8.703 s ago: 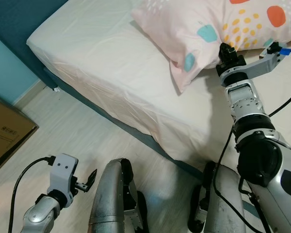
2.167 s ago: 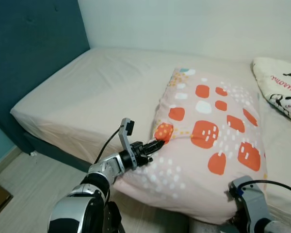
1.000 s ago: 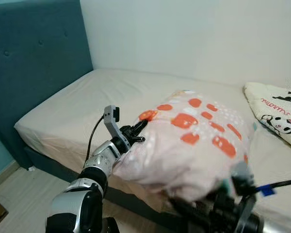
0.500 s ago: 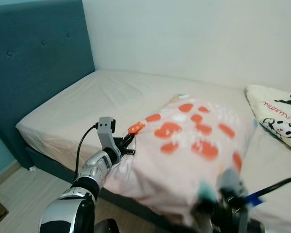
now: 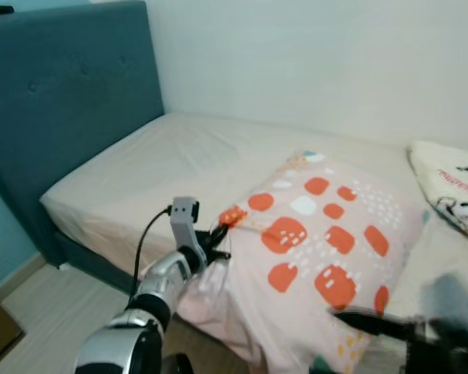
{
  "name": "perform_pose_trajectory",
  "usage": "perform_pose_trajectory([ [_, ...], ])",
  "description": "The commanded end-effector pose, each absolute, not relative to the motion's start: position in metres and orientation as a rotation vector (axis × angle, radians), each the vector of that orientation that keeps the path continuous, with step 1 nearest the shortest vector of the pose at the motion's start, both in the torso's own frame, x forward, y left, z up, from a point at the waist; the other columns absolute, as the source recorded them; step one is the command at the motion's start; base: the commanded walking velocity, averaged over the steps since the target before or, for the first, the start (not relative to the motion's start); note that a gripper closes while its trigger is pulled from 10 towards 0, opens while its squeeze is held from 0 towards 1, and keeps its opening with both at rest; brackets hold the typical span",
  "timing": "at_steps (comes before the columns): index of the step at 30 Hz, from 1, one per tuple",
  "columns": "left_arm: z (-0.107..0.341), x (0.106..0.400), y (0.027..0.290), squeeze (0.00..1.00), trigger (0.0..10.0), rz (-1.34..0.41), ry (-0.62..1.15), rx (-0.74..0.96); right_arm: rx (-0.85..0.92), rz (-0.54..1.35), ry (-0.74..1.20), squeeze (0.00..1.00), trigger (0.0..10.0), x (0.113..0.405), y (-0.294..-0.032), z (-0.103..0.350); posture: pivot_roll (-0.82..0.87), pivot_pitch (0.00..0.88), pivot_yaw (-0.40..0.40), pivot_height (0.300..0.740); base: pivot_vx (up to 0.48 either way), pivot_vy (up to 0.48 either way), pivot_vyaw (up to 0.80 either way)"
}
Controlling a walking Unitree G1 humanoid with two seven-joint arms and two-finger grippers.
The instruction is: Clean up the room
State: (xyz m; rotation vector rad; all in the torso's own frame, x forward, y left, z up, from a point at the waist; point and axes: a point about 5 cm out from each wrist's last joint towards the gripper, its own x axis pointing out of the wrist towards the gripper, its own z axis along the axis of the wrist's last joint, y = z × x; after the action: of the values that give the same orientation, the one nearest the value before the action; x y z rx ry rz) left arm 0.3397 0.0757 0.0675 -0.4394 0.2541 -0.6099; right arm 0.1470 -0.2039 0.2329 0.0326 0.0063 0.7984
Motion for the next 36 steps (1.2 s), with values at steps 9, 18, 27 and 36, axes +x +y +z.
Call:
perform_pose_trajectory([
  [9, 0.043, 0.314, 0.062, 0.00, 10.0, -0.664, 0.288, -0.417, 0.273, 0.204, 0.196, 0.00, 10.0, 0.216, -0.216, 0.135, -0.13, 0.031, 0.089, 0.485, 0.000, 0.000, 0.00],
  [18, 0.034, 0.302, 0.057, 0.00, 10.0, -0.696, 0.286, -0.357, 0.391, 0.190, 0.134, 0.00, 10.0, 0.236, -0.202, 0.132, -0.12, 0.034, 0.090, 0.490, 0.000, 0.000, 0.00],
  [27, 0.054, 0.317, 0.068, 0.00, 10.0, -0.588, 0.172, -0.352, 0.366, 0.238, 0.107, 0.00, 10.0, 0.251, -0.179, 0.132, -0.11, 0.023, 0.095, 0.522, 0.000, 0.000, 0.00],
  [36, 0.080, 0.324, 0.060, 0.00, 10.0, -0.653, 0.057, -0.403, 0.356, 0.220, 0.079, 0.00, 10.0, 0.258, -0.180, 0.133, -0.11, 0.009, 0.100, 0.550, 0.000, 0.000, 0.00],
])
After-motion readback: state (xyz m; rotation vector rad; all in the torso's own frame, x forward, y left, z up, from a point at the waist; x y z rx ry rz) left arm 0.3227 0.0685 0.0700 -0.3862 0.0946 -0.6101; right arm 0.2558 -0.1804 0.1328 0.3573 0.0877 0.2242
